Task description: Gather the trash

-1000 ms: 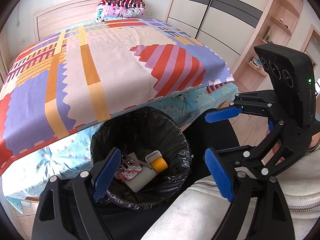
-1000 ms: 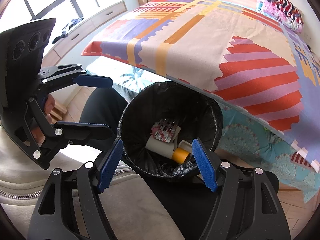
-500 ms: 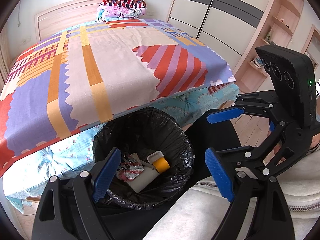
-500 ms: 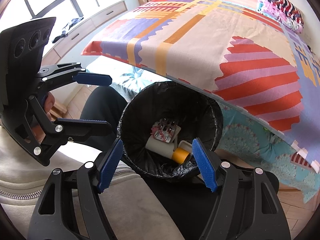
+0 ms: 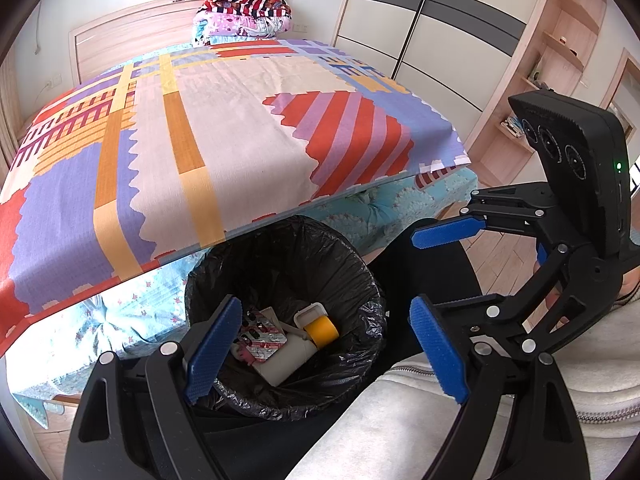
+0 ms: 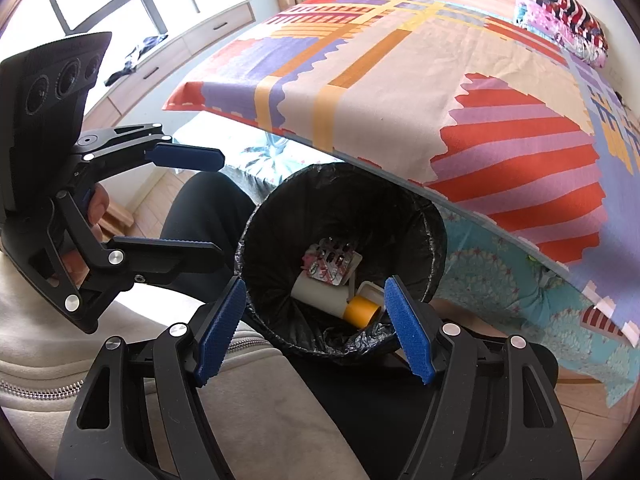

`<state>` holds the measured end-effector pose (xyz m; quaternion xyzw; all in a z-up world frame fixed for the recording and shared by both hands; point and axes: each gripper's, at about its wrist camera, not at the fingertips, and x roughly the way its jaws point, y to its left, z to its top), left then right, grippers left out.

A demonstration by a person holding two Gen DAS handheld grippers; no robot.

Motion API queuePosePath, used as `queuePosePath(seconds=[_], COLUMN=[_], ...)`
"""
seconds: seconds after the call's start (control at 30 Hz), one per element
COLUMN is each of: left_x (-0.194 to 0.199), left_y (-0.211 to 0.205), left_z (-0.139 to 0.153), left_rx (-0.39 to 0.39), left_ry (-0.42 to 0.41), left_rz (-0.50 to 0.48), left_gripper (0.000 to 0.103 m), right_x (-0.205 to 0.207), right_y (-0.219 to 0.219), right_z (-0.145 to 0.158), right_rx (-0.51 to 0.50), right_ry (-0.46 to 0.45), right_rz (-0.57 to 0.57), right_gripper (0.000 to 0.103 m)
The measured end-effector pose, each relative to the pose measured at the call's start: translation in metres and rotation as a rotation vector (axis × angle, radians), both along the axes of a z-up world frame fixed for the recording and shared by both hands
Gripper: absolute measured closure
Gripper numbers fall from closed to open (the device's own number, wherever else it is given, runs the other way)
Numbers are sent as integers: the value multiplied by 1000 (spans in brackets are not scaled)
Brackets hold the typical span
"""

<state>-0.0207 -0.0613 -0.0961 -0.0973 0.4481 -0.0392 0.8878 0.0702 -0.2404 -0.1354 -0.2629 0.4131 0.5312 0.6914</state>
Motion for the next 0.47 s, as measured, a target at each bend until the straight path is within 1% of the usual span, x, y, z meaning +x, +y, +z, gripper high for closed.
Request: queuePosePath(seconds=[0.47], left_x=[2], left_y=[-1], left_z=[3], left_rx=[-4], left_ry=[-1], left_rz=[-5], left_gripper=[20], right_x=[1], right_y=[1], right_z=[-1], right_rx=[-1], right_ry=[-4], right_rz=[-6], right_gripper=[32])
